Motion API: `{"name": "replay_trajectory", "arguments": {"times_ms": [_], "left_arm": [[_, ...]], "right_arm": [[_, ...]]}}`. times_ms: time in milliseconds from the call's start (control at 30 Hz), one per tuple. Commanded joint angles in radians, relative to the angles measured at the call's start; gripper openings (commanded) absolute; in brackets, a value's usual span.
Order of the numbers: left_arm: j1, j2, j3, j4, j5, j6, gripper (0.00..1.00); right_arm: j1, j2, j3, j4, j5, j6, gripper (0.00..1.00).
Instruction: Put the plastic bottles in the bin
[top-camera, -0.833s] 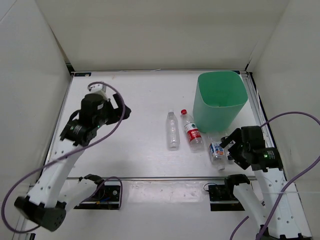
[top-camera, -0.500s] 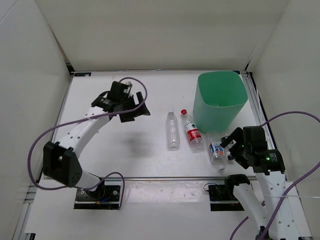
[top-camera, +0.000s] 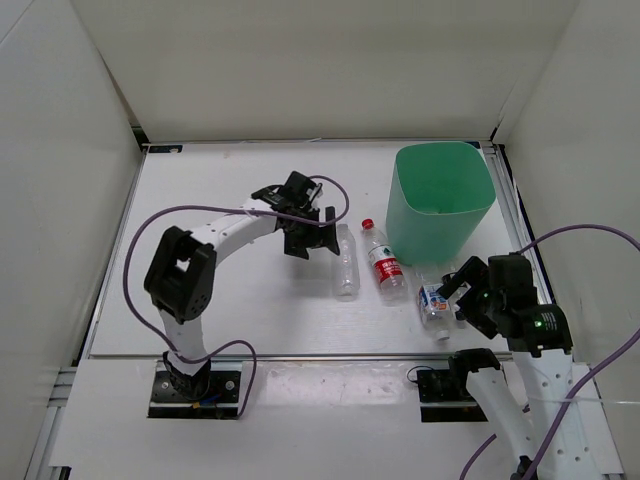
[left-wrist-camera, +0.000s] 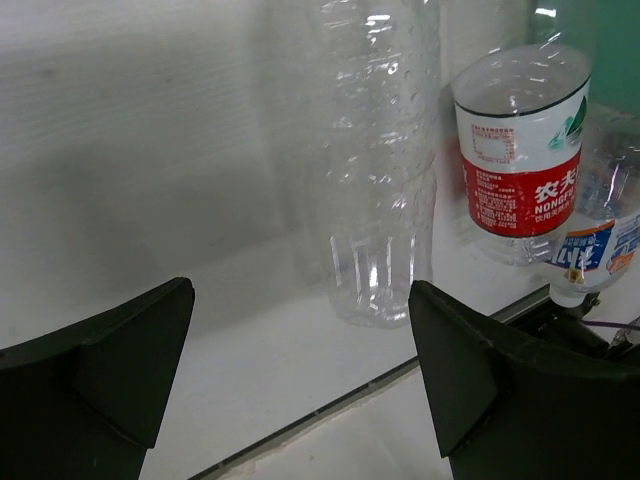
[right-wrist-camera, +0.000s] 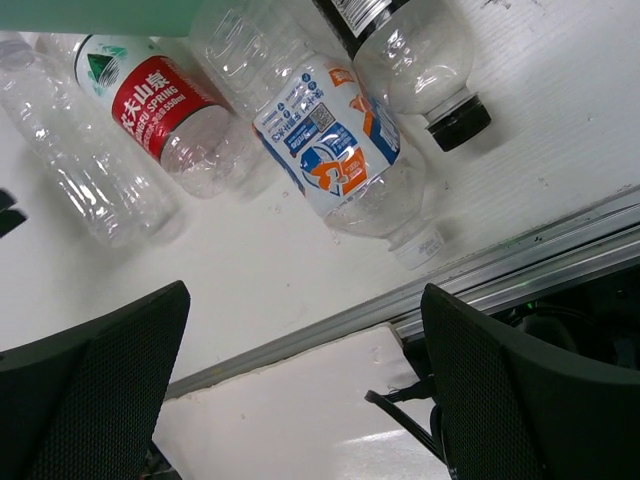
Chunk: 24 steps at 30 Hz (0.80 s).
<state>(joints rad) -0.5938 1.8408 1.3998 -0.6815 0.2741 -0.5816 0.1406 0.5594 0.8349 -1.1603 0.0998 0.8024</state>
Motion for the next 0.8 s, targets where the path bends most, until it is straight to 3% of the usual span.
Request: {"name": "replay_trajectory", "arguments": {"times_ms": [0, 400, 600, 767], "left_arm": [[-0.035, 0.035, 0.088, 0.045, 0.042, 0.025, 1.0], [-0.075, 0.236, 0.209, 0.074, 0.092, 0.005, 1.0], [-0.084, 0.279, 0.249, 0.083, 0.106, -0.004, 0.79], [-0.072, 0.195, 0.249, 0.083, 0.065, -0.015, 0.78]], "right_arm": [[0.007, -0.013, -0.002, 0.01, -0.034, -0.031, 1.0], [0.007, -0.004, 0.052, -0.075, -0.005, -0.069, 1.0], [0.007, -0.022, 0.052, -0.096, 0.005, -0.069, 1.0], [0.007, -0.023, 0.052, -0.096, 0.005, -0.069, 1.0]]}}
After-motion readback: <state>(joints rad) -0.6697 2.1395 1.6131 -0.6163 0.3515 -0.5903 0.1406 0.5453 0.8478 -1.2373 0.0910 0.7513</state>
